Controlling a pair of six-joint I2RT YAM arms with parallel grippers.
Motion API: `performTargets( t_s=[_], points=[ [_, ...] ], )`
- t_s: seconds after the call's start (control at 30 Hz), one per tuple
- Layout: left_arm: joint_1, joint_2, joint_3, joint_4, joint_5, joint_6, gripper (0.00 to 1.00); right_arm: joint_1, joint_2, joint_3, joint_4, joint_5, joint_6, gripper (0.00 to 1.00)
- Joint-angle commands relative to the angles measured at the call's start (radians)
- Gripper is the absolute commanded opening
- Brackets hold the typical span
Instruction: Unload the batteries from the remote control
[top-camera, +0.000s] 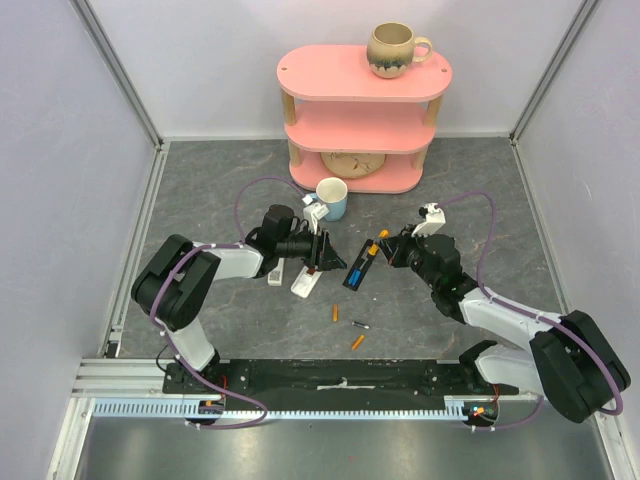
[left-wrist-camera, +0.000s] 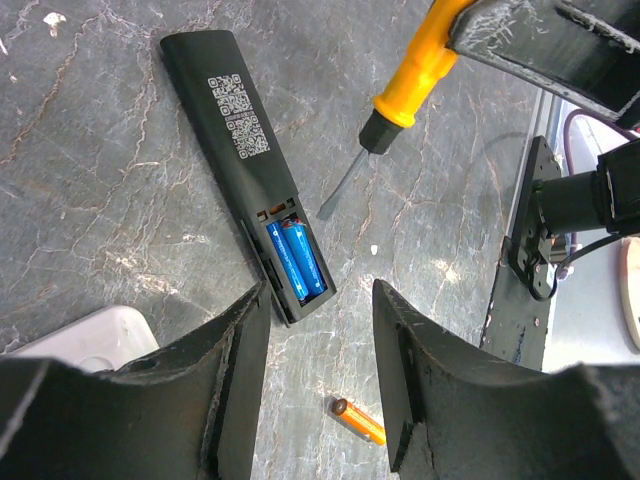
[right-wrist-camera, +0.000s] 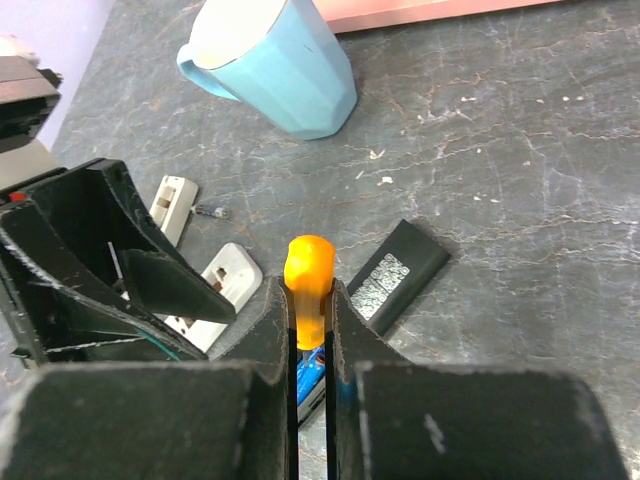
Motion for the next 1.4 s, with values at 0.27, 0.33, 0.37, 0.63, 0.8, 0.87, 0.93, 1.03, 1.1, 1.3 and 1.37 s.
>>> performTargets(
  t_s=[0.27,0.33,0.37,0.63,0.8,0.87,0.93,1.03,1.1,1.3,1.37],
  points=[
    [0.006,-0.015,0.003,0.031,0.01,-0.015,0.51,0.006,0.112,0.037,0.047,0.03,-0.035,0.0],
    [0.006,-0.013,0.003,0.031,0.01,-0.015,0.51,0.006,0.112,0.028,0.06,0.024,-0.033,0.0],
    [0.006,-0.013,0.006,0.031,0.011,-0.015,0.52,0.008,0.11,0.026,0.064,0.015,-0.026,0.0],
    [0.007,-0.007,0.009,0.028,0.016,-0.017,0.51,0.004,0.119,0.031,0.1,-0.002,0.002,0.0],
    [0.007,-0.006,0.012,0.021,0.019,-0.015,0.52,0.004,0.173,0.018,0.181,-0.068,0.046,0.0],
    [0.007,-0.004,0.012,0.021,0.017,-0.015,0.52,0.006,0.182,0.012,0.207,-0.089,0.063,0.0],
    [0.007,-0.006,0.012,0.021,0.016,-0.015,0.51,0.006,0.193,0.014,0.222,-0.099,0.074,0.0],
    [0.009,-0.006,0.012,0.02,0.013,-0.014,0.52,0.007,0.196,0.012,0.225,-0.111,0.079,0.0],
    [0.009,-0.006,0.012,0.018,0.014,-0.014,0.52,0.008,0.19,0.011,0.222,-0.111,0.085,0.0],
    [0.009,-0.007,0.014,0.018,0.016,-0.014,0.51,0.015,0.222,0.021,0.228,-0.111,0.086,0.0],
    [0.01,-0.007,0.012,0.018,0.014,-0.014,0.52,0.018,0.244,0.023,0.242,-0.114,0.092,0.0]
  ],
)
